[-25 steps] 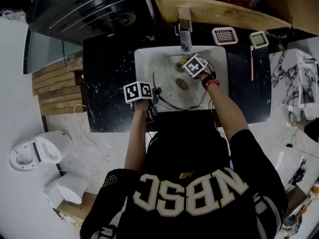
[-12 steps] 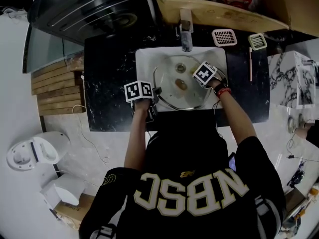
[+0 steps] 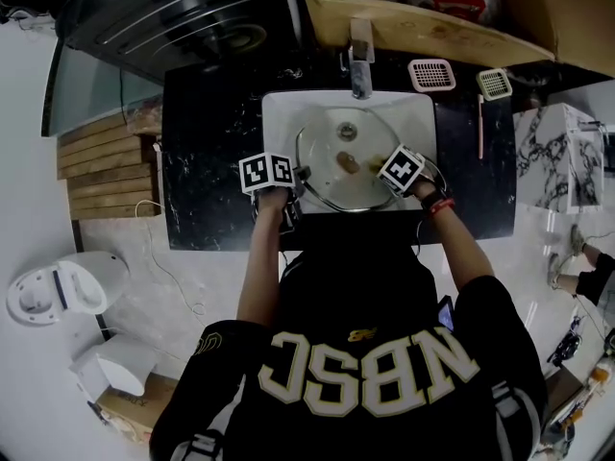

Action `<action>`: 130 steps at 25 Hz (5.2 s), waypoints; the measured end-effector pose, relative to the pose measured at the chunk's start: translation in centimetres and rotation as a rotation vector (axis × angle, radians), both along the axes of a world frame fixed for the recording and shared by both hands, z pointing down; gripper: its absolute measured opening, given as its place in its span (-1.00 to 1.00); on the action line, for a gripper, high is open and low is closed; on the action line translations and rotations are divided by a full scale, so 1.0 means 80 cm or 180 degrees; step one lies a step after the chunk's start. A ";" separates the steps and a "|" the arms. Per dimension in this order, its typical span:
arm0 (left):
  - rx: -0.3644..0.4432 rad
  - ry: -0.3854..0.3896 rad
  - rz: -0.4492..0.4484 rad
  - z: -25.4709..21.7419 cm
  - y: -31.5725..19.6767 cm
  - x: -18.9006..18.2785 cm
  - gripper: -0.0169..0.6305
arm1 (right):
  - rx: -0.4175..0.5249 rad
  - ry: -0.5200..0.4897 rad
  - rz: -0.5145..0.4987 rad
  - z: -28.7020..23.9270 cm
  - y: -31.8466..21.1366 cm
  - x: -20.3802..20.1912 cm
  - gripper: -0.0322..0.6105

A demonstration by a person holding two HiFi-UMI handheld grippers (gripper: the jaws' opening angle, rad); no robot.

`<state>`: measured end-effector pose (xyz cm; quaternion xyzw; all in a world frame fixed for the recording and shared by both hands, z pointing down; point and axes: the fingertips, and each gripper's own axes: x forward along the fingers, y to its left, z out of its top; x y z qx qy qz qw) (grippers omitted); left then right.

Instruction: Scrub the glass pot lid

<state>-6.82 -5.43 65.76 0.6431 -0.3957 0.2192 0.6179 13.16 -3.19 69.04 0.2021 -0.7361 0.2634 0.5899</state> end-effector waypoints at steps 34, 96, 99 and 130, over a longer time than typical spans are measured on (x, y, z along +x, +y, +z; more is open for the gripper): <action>-0.0060 -0.0061 -0.0012 0.003 0.002 -0.001 -0.66 | 0.0496 -0.0893 0.0479 -0.002 -0.074 -0.181 -0.67; -0.0003 -0.0033 -0.0004 0.002 0.000 0.001 -0.66 | 0.0247 -0.0631 -0.0132 -0.008 -0.032 -0.174 -0.67; -0.0021 -0.0065 0.0012 0.003 0.001 0.000 -0.66 | 0.0324 -0.0545 -0.0089 0.004 -0.058 -0.170 -0.66; -0.0027 0.0012 0.0026 0.002 0.001 0.004 -0.65 | 0.0014 0.0154 0.0434 0.011 -0.008 -0.003 -0.67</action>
